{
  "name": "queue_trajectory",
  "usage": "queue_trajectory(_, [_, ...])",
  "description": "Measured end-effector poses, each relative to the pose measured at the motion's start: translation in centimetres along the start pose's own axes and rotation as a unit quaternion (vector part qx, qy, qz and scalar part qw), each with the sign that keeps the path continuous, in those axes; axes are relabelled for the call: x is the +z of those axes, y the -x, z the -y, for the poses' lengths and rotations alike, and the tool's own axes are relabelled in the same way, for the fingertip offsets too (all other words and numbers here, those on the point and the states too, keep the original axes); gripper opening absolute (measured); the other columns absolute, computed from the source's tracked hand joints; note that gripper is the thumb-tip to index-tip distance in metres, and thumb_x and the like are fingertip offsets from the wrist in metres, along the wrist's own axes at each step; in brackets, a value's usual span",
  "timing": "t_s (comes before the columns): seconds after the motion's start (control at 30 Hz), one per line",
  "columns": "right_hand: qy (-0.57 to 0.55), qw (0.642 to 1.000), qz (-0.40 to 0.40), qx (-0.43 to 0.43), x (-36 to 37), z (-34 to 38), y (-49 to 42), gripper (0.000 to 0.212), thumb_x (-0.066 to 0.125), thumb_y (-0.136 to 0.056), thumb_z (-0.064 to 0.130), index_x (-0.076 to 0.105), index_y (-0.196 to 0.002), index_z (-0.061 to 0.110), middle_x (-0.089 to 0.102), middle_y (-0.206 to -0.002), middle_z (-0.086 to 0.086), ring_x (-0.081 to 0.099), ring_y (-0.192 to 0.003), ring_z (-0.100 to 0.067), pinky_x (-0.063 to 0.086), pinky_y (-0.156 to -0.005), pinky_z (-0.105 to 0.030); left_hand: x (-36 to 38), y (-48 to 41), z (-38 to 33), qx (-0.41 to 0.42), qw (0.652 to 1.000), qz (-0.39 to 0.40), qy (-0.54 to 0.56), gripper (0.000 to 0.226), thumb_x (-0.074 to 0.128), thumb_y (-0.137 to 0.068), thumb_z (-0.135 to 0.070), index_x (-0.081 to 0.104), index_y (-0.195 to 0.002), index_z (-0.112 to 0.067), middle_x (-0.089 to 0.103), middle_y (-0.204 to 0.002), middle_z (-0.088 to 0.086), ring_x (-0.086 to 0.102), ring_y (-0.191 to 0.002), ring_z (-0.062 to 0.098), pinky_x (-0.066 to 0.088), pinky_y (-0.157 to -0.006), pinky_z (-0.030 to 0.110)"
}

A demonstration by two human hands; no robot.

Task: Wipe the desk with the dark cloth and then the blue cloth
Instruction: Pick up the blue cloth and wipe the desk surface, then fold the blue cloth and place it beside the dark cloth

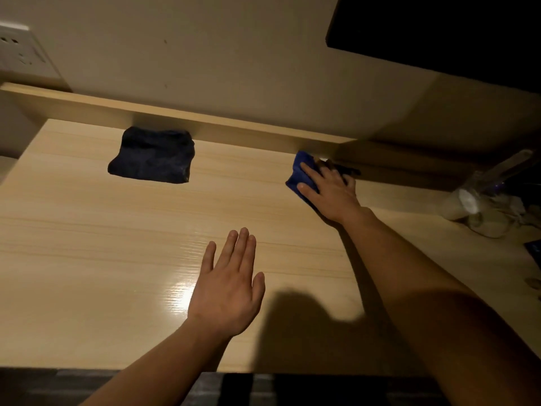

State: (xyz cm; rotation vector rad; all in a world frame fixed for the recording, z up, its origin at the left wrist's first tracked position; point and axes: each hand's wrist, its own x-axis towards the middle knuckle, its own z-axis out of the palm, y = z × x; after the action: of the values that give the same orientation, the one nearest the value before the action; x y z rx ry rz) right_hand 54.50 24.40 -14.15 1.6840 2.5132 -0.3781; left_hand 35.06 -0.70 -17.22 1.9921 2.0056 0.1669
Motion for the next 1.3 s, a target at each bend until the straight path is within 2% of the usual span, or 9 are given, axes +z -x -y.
queue_trajectory(0.13, [0.017, 1.0, 0.013, 0.002, 0.5, 0.3, -1.5, 0.069, 0.018, -0.1, 0.077, 0.005, -0.163, 0.051, -0.005, -0.177, 0.01, 0.001, -0.161, -0.028, 0.007, -0.123, -0.063, 0.0, -0.1, 0.0, -0.004, 1.0, -0.007, -0.003, 0.071, 0.015, -0.107, -0.053, -0.004, -0.166, -0.019, -0.011, -0.175, -0.001, -0.018, -0.16, 0.015, -0.006, -0.129, 0.05])
queue_trajectory(0.27, [0.033, 0.999, 0.011, -0.01, 0.6, 0.4, -0.8, 0.072, 0.018, -0.098, 0.079, 0.005, -0.163, 0.05, -0.003, -0.177, 0.01, 0.002, -0.161, -0.028, 0.008, -0.124, -0.063, -0.4, -0.2, -0.2, -0.007, 1.0, 0.008, -0.006, 0.072, 0.013, -0.106, -0.053, -0.009, -0.166, -0.019, -0.018, -0.174, -0.002, -0.024, -0.158, 0.014, -0.009, -0.129, 0.05])
queue_trajectory(0.4, [0.038, 0.999, 0.008, -0.025, 1.0, 0.1, 0.6, 0.063, 0.017, -0.105, 0.068, 0.011, -0.164, 0.047, 0.002, -0.177, 0.01, 0.01, -0.16, -0.026, 0.008, -0.126, -0.061, -0.5, -0.3, -0.2, -0.009, 1.0, 0.009, -0.013, 0.072, 0.013, -0.106, -0.053, -0.008, -0.166, -0.019, -0.017, -0.174, -0.001, -0.024, -0.158, 0.014, -0.01, -0.129, 0.049])
queue_trajectory(0.6, [0.032, 0.999, 0.02, -0.032, 2.4, -0.1, 5.0, 0.061, 0.017, -0.107, 0.064, 0.01, -0.164, 0.045, -0.001, -0.177, 0.01, -0.006, -0.162, -0.021, 0.003, -0.127, -0.06, 0.1, -0.2, 0.0, -0.006, 1.0, -0.01, -0.001, 0.072, 0.018, -0.107, -0.051, 0.003, -0.167, -0.016, -0.004, -0.176, 0.002, -0.012, -0.161, 0.017, -0.005, -0.13, 0.05])
queue_trajectory(0.9, [0.034, 0.997, 0.04, -0.057, 5.1, 1.3, 15.7, 0.063, 0.013, -0.104, 0.067, 0.0, -0.162, 0.049, -0.011, -0.175, 0.014, -0.017, -0.161, -0.019, -0.002, -0.128, -0.057, -0.2, -0.1, 0.0, -0.003, 1.0, -0.006, 0.008, 0.071, 0.016, -0.107, -0.051, -0.001, -0.167, -0.017, -0.009, -0.176, 0.001, -0.015, -0.161, 0.016, -0.007, -0.13, 0.05])
queue_trajectory(1.03, [0.029, 0.996, 0.043, -0.079, 6.4, 2.5, 21.6, 0.067, 0.001, -0.099, 0.072, 0.001, -0.162, 0.05, -0.014, -0.174, 0.016, -0.022, -0.16, -0.018, -0.008, -0.127, -0.055, -0.6, 0.0, 0.0, 0.004, 1.0, 0.002, 0.026, 0.071, 0.015, -0.107, -0.051, 0.001, -0.167, -0.017, -0.008, -0.176, 0.002, -0.015, -0.161, 0.016, -0.008, -0.13, 0.05])
queue_trajectory(1.13, [0.018, 0.994, 0.064, -0.087, 7.5, 3.7, 25.6, 0.066, -0.002, -0.096, 0.074, -0.001, -0.16, 0.057, -0.018, -0.172, 0.019, -0.026, -0.158, -0.016, -0.016, -0.124, -0.051, -1.5, 0.4, 0.4, 0.013, 0.995, -0.013, 0.1, 0.066, 0.026, -0.106, -0.045, 0.019, -0.166, -0.018, 0.009, -0.176, 0.004, -0.001, -0.162, 0.018, -0.001, -0.131, 0.049])
queue_trajectory(1.2, [-0.021, 0.993, 0.089, -0.074, 7.6, 4.6, 27.7, 0.054, 0.001, -0.098, 0.073, -0.006, -0.151, 0.067, -0.022, -0.17, 0.023, -0.031, -0.156, -0.012, -0.02, -0.123, -0.048, -2.2, 1.5, 0.6, 0.004, 0.979, -0.04, 0.199, 0.061, 0.041, -0.102, -0.034, 0.036, -0.159, -0.016, 0.027, -0.172, 0.008, 0.019, -0.16, 0.023, 0.016, -0.13, 0.05])
queue_trajectory(1.3, [-0.18, 0.969, 0.171, -0.009, 6.6, 7.0, 30.4, 0.045, 0.025, -0.109, 0.059, 0.003, -0.148, 0.066, -0.008, -0.173, 0.02, -0.022, -0.157, -0.008, -0.015, -0.127, -0.046, -3.2, 4.7, 0.0, -0.046, 0.922, 0.01, 0.385, 0.055, 0.053, -0.1, -0.007, 0.045, -0.154, -0.014, 0.047, -0.161, 0.009, 0.048, -0.145, 0.017, 0.037, -0.123, 0.045])
